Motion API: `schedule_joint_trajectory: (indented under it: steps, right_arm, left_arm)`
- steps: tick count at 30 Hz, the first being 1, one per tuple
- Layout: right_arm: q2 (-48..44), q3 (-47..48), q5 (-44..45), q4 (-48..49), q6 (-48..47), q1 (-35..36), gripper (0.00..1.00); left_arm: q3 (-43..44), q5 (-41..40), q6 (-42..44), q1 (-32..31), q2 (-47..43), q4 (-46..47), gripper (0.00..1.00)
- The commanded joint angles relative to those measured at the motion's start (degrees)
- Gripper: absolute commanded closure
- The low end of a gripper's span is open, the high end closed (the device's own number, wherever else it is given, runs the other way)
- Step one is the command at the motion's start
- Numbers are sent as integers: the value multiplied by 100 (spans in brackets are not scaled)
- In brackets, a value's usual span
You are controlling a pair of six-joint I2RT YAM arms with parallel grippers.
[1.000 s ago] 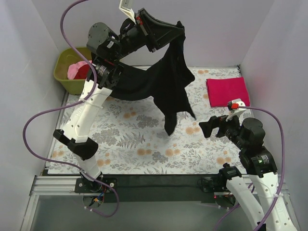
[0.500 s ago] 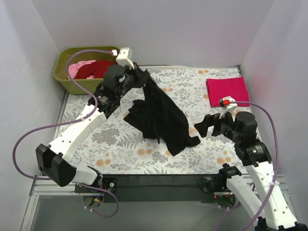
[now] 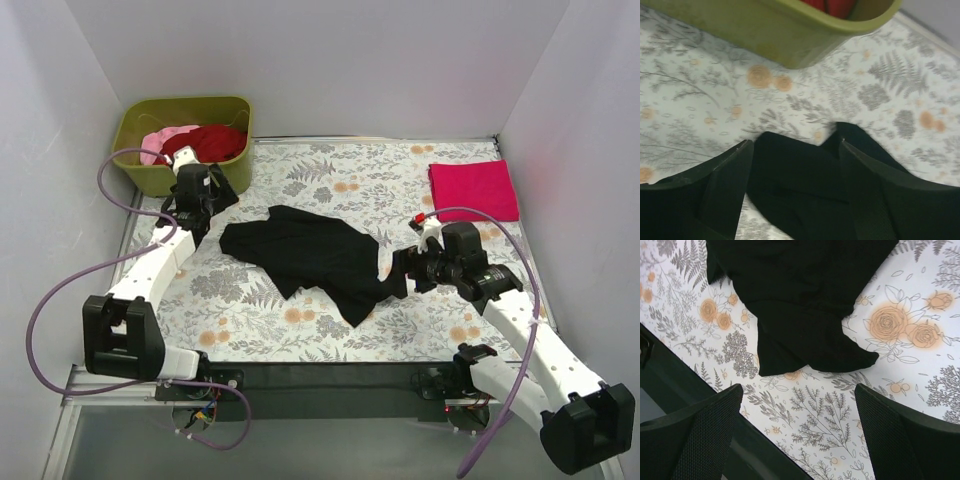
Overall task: Fold and stack the t-shirts
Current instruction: Move the tshirt to the center of the board, then flatten the tshirt out
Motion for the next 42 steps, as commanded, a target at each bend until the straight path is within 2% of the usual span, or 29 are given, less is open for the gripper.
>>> schedule_joint_trajectory:
  steps: [1,4,5,8,11,13,14,16,20,23,28,34,40,42]
  right_arm:
    - [106,24,154,173,-96,394,17]
    - [282,15,443,190,-26,729,19]
    - [335,-46,592,251,53,765,21]
    - [492,-169,699,427,89,774,23]
    - [799,-231,699,577,-16,766,23]
    - [967,-231,577,665,-43,783,23]
    - [1090,-240,567,717,-26,792,23]
    - [1187,-249,741,788,71,792,23]
    - [1109,-222,1550,823,483,783,23]
    - [933,-222,2174,823,748,748,22]
    - [503,-284,2588,744,836,432,21]
    - [11,-442,2650,665,888,133,21]
    - [-358,-574,2545,595,933,-8,21]
    - [-394,-609,2475,586,950,-26,21]
  left_arm:
    - [205,682,-140,-73,-346,137,33]
    - [30,1106,-351,-441,-820,-249,28]
    - [-153,1090,-387,-904,-979,-380,28]
    - [-462,1168,-658,-1731,-1524,-636,28]
    - [-971,1501,-1229,-2189,-2033,-794,27]
    - [-1341,1755,-1721,-2419,-2228,-804,27]
    - [-1446,1853,-1879,-2725,-2272,-786,28]
    - [-1579,1784,-2135,-3104,-2168,-725,27]
    - [-1378,1231,-2347,-4341,-1369,-716,29]
    - [-983,818,-2242,-5010,-570,-759,37]
    - [-105,370,-1821,-5775,791,-1084,46]
    - [749,0,-1389,-6207,2031,-1514,51]
    - [1417,-439,-1222,-6331,2833,-2103,53]
    - [1549,-694,-1213,-6331,3018,-2209,58]
